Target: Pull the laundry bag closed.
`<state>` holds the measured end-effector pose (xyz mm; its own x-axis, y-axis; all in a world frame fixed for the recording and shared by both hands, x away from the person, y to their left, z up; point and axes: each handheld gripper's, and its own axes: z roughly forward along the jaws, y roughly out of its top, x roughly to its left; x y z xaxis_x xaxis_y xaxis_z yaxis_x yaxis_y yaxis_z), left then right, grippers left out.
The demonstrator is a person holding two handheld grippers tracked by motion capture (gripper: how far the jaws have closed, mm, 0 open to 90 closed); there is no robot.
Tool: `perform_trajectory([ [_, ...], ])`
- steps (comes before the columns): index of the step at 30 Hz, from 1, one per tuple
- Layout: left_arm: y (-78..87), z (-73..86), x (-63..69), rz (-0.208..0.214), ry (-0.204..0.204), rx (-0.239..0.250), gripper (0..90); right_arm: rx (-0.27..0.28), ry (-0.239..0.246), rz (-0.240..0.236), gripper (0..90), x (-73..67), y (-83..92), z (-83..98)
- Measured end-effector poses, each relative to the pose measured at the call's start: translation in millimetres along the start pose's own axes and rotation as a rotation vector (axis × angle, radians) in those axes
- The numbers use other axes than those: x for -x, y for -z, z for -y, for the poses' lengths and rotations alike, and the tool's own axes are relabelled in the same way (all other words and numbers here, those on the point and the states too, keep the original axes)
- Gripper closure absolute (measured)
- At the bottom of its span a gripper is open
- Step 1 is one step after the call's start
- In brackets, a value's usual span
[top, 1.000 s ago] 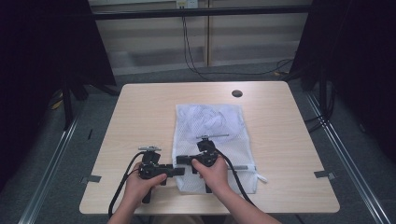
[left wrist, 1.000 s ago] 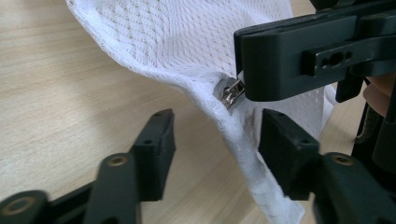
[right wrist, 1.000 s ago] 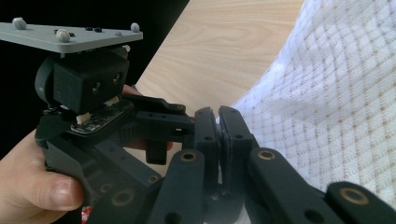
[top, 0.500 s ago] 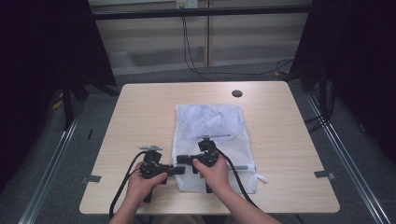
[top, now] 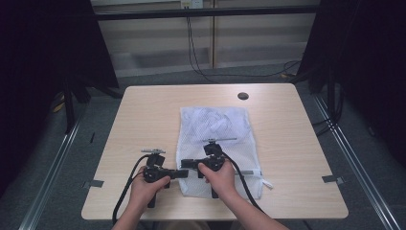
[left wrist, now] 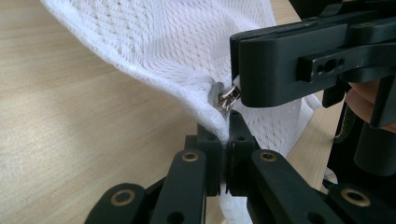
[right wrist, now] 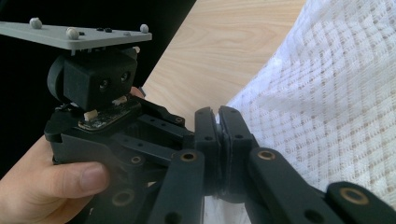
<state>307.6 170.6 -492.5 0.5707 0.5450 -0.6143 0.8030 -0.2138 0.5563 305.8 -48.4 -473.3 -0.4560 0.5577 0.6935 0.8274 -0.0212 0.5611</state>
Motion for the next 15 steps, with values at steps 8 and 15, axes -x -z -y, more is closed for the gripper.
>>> perform_trajectory([
  [8,2.0,-0.6,0.8,-0.001,0.013,0.006,87.5,-0.008,-0.001,-0.005,87.7,1.9,2.6,-0.4],
  [15,4.0,-1.5,1.0,0.0,0.024,0.01,87.7,-0.003,-0.001,-0.006,87.7,5.3,6.7,-0.9],
])
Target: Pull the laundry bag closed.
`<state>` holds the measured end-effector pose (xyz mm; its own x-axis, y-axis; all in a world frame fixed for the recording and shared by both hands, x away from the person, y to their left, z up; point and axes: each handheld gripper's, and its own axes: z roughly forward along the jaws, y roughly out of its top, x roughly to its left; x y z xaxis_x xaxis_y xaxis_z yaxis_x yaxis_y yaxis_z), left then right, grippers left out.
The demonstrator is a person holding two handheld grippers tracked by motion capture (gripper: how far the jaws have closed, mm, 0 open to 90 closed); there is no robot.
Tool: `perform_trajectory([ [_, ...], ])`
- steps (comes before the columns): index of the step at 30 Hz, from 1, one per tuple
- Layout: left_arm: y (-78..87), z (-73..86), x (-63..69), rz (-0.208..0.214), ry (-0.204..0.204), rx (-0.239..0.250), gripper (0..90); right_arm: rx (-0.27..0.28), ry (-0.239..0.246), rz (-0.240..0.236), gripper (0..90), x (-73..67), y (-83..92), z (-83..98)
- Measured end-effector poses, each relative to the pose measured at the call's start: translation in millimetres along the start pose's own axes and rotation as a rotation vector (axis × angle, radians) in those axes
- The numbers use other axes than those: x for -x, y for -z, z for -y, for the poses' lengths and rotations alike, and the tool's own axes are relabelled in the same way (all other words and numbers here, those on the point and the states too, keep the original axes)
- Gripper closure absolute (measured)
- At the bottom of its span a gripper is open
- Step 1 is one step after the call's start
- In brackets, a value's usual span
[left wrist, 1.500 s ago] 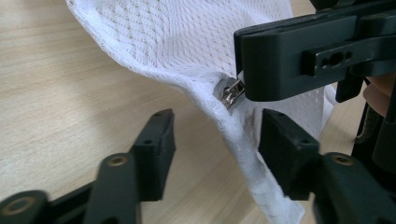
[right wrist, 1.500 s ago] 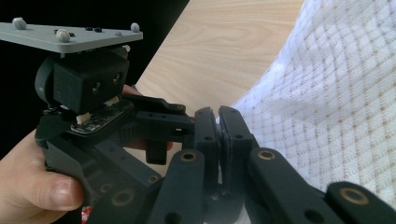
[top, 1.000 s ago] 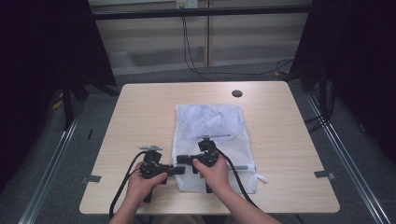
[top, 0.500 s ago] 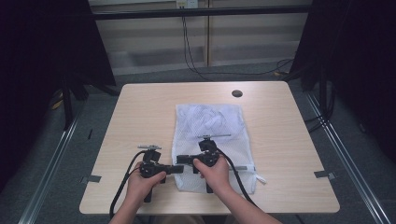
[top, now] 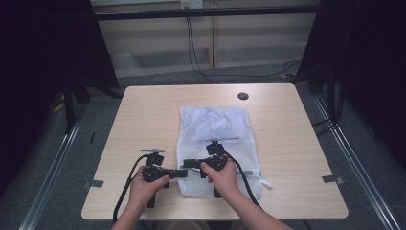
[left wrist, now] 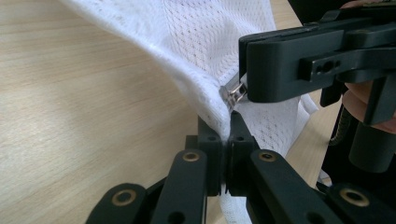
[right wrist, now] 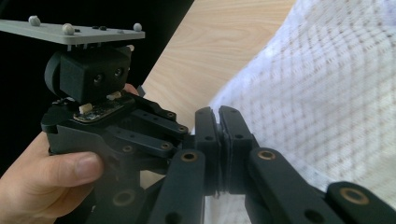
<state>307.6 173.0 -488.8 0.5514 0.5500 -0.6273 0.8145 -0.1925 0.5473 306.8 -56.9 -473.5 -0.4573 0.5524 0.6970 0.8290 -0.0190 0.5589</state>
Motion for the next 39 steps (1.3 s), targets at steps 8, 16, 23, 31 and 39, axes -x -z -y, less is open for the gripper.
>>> perform_trajectory([
  [8,-0.5,-0.2,0.9,-0.006,-0.013,0.0,87.7,-0.006,-0.009,0.0,87.7,3.4,5.1,0.0],
  [16,-0.6,-0.2,1.4,-0.006,-0.005,-0.001,87.7,-0.011,-0.011,-0.001,87.7,5.9,8.1,0.7],
  [23,0.6,-0.6,1.1,0.004,0.003,0.0,87.7,-0.009,-0.004,0.005,87.7,10.0,12.4,1.0],
  [31,2.3,-1.0,1.1,0.012,0.009,0.005,87.8,-0.002,-0.012,0.008,87.7,12.3,17.4,2.0],
  [39,2.1,-0.9,0.9,0.014,0.012,-0.002,87.8,-0.009,-0.011,0.01,87.7,14.5,20.2,2.4],
])
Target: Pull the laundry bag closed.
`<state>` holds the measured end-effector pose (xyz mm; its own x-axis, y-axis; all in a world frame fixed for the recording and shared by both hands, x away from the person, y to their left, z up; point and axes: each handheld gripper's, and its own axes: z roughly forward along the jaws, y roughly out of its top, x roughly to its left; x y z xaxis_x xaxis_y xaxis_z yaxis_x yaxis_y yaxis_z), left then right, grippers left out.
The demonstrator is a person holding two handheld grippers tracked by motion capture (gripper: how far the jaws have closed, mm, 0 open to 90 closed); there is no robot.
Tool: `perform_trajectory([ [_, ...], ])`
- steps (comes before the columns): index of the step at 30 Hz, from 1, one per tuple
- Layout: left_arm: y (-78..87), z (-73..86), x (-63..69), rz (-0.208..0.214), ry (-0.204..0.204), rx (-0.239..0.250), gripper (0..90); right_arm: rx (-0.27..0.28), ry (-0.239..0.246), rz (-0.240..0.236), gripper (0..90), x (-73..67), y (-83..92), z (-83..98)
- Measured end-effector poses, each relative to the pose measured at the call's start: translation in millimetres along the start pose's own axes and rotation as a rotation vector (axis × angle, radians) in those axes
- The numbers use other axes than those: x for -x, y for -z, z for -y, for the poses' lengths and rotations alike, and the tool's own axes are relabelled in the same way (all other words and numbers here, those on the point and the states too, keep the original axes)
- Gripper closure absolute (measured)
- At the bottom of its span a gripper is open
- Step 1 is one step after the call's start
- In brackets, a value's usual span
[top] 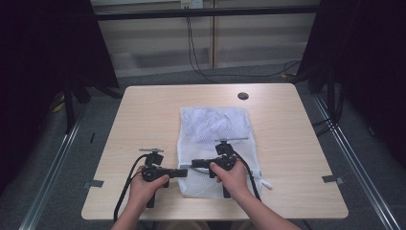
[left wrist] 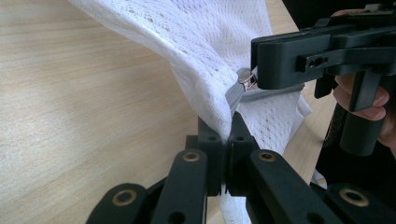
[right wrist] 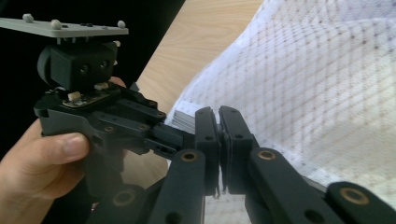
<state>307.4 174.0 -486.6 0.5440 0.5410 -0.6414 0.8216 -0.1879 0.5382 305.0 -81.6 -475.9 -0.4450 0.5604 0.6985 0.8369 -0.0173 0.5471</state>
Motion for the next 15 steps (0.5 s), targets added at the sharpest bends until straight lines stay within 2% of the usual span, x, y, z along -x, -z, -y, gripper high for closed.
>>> perform_trajectory([
  [8,0.6,-0.2,-0.6,-0.001,-0.004,0.0,87.8,0.002,-0.002,-0.009,87.7,3.2,3.8,0.9],
  [15,3.4,-0.7,-1.1,-0.002,0.0,0.007,87.8,0.009,-0.007,0.007,87.7,9.1,13.8,0.8],
])
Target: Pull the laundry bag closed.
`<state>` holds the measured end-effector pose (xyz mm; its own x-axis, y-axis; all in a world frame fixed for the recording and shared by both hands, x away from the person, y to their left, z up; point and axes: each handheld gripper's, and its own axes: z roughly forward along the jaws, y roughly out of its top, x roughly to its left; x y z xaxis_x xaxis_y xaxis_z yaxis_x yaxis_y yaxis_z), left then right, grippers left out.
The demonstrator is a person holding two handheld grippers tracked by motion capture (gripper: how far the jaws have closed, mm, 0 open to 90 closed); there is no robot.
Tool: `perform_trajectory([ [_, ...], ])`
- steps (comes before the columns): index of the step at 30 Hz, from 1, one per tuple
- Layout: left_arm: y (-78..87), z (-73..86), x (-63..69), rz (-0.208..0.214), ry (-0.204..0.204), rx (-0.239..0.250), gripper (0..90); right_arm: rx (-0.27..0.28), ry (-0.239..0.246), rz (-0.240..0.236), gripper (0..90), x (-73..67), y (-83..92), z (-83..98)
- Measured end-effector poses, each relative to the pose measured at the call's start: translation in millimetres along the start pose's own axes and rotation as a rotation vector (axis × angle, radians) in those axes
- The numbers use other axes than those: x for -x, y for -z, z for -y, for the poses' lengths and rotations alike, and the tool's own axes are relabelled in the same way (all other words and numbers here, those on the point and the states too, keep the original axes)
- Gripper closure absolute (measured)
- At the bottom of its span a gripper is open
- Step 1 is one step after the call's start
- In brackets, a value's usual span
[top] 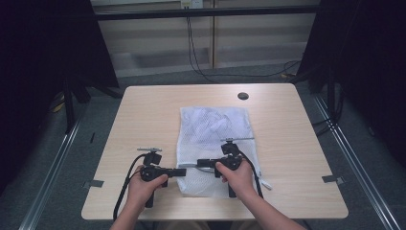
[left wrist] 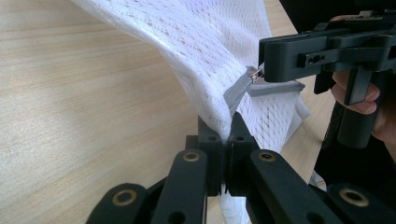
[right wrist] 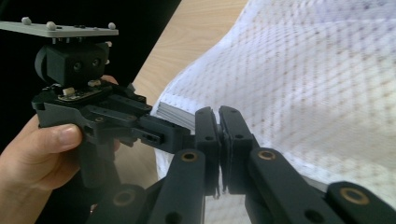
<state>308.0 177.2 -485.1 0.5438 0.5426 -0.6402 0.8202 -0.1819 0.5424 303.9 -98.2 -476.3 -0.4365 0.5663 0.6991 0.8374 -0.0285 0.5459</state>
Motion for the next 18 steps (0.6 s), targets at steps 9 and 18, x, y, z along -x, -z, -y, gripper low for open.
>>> perform_trajectory([
  [9,-0.4,0.1,0.3,0.002,0.002,-0.001,87.9,0.009,-0.002,-0.009,87.7,3.1,3.2,1.9],
  [18,-0.8,0.6,1.4,0.005,-0.002,-0.006,87.8,0.01,-0.002,-0.021,87.7,3.9,6.8,3.8],
])
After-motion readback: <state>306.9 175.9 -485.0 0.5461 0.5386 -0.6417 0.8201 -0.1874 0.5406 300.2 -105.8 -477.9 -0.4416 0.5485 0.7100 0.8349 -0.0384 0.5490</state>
